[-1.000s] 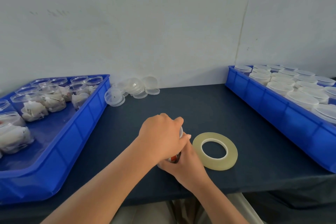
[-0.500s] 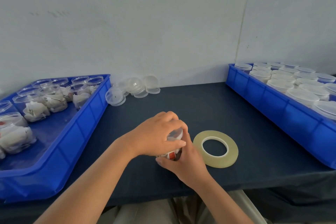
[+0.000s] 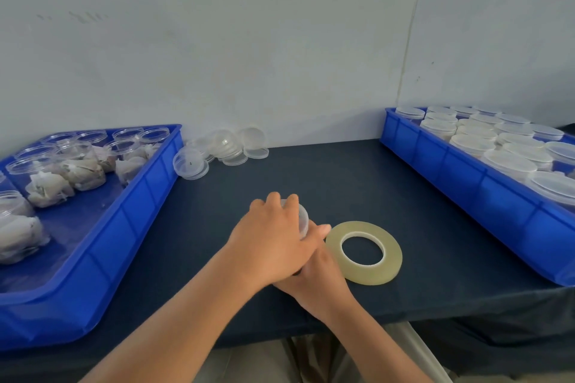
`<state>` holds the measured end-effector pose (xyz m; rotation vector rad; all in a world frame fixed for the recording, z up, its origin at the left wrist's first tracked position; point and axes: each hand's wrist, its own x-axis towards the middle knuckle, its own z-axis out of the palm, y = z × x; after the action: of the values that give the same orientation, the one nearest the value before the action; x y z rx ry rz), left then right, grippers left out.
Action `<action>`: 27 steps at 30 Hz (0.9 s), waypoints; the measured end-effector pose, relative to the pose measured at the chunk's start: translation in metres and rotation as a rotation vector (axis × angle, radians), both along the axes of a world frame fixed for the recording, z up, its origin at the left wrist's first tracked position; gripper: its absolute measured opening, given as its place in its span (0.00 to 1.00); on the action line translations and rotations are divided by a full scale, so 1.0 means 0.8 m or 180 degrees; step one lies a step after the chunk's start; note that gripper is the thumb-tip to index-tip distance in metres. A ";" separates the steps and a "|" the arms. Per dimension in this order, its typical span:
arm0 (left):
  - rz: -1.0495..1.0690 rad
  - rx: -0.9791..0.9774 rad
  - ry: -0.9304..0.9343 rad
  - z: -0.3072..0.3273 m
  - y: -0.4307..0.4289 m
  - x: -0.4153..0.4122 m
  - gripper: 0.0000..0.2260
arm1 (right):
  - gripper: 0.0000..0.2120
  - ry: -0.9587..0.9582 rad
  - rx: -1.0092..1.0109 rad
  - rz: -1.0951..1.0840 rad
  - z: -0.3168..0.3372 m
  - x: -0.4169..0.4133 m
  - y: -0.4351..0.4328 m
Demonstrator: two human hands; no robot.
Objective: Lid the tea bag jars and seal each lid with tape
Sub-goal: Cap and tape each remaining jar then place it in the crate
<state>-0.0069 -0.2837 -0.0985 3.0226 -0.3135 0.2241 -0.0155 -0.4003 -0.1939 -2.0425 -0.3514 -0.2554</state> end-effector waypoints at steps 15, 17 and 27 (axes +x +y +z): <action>-0.1604 -0.0472 0.0793 0.037 0.048 0.027 0.28 | 0.40 0.0065 -0.0072 0.0151 0.007 -0.006 -0.004; -0.1159 -0.0403 0.0548 0.036 0.034 0.014 0.38 | 0.38 0.0016 -0.0047 0.0113 0.005 -0.005 -0.004; -0.0938 0.0171 0.0723 0.023 0.017 0.004 0.10 | 0.39 0.0033 0.0047 0.0161 -0.003 0.000 -0.004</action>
<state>-0.0036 -0.2701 -0.0803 2.9617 -0.7425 -0.1510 -0.0156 -0.4033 -0.1961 -2.0171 -0.3931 -0.2157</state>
